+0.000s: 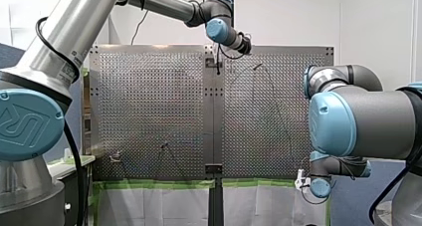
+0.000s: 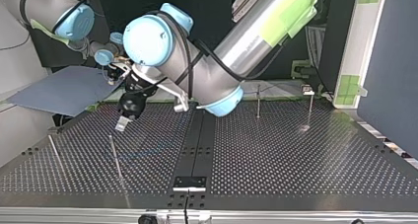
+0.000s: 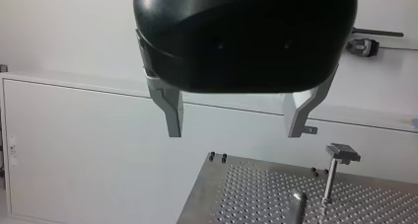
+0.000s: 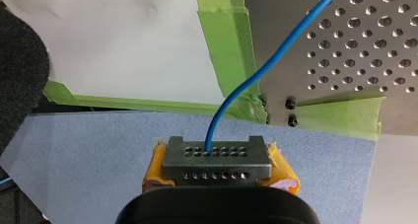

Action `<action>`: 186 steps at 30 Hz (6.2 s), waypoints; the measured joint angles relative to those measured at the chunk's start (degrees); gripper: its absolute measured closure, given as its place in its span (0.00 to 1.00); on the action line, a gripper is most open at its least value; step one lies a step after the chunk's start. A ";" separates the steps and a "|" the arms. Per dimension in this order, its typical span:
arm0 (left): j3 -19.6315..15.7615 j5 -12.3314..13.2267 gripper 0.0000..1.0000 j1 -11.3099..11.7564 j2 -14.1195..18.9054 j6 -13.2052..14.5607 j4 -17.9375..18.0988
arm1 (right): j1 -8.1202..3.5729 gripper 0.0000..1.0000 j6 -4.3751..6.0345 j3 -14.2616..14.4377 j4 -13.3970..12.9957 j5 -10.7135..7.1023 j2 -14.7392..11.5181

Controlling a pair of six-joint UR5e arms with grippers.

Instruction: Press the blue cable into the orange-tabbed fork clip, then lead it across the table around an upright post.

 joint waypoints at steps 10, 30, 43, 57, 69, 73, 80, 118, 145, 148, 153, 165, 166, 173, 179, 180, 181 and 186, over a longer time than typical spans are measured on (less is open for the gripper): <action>4.50 -1.93 0.00 -0.08 -0.05 -0.09 -4.82 | 0.07 1.00 0.04 0.01 0.03 0.00 0.00; 3.60 -8.25 0.00 -0.09 -0.14 0.03 -15.63 | -0.04 1.00 0.22 0.01 0.24 -0.18 0.00; 3.57 -8.07 0.00 0.00 -0.12 -0.87 -19.79 | -0.67 1.00 0.99 0.00 0.00 -1.15 0.00; 3.55 -10.69 0.00 0.00 -0.12 -1.35 -20.27 | -0.56 1.00 1.10 0.01 0.12 -1.63 0.01; 3.54 -14.49 0.00 -0.08 -0.11 -1.24 -20.36 | -0.51 1.00 1.10 0.02 0.26 -1.67 0.06; 3.53 -14.51 0.00 -0.08 -0.11 -1.23 -20.38 | -0.48 1.00 1.10 0.01 0.26 -1.77 0.09; 3.53 -14.51 0.00 -0.08 -0.13 -1.30 -20.38 | -0.47 1.00 1.10 0.01 0.26 -1.84 0.09; -12.52 -4.04 0.00 11.86 15.45 -13.59 -6.32 | -0.22 1.00 0.84 0.01 0.26 -2.11 0.09; -26.33 -3.67 0.00 13.24 19.28 -18.08 7.47 | -0.13 1.00 0.91 0.02 0.27 -2.27 0.09; -27.89 -3.68 0.00 13.32 19.28 -18.08 9.03 | -0.12 1.00 0.97 0.02 0.27 -2.28 0.09; -30.23 -3.60 0.00 13.62 19.22 -18.04 11.39 | -0.12 1.00 0.99 0.02 0.26 -2.28 0.09; -36.17 -3.55 0.00 14.26 19.20 -18.05 17.33 | -0.11 1.00 0.87 0.01 0.26 -2.29 0.09; -36.60 -3.54 0.00 14.32 19.20 -18.05 17.75 | -0.11 1.00 0.86 0.01 0.26 -2.29 0.09; -40.61 -3.55 0.00 14.74 19.20 -18.04 21.76 | -0.11 1.00 0.91 0.02 0.27 -2.51 0.09; -43.76 -3.50 0.00 15.02 19.15 -18.02 24.91 | -0.11 1.00 0.93 0.02 0.26 -2.67 0.09; -44.16 -3.51 0.00 15.07 19.13 -18.02 25.30 | -0.11 1.00 0.93 0.02 0.27 -2.69 0.09; -44.58 -3.53 0.00 15.11 19.13 -18.02 25.74 | -0.11 1.00 0.93 0.02 0.27 -2.69 0.09; -46.98 -3.65 0.00 15.32 19.13 -17.89 28.14 | -0.06 1.00 0.93 0.02 0.27 -2.79 0.09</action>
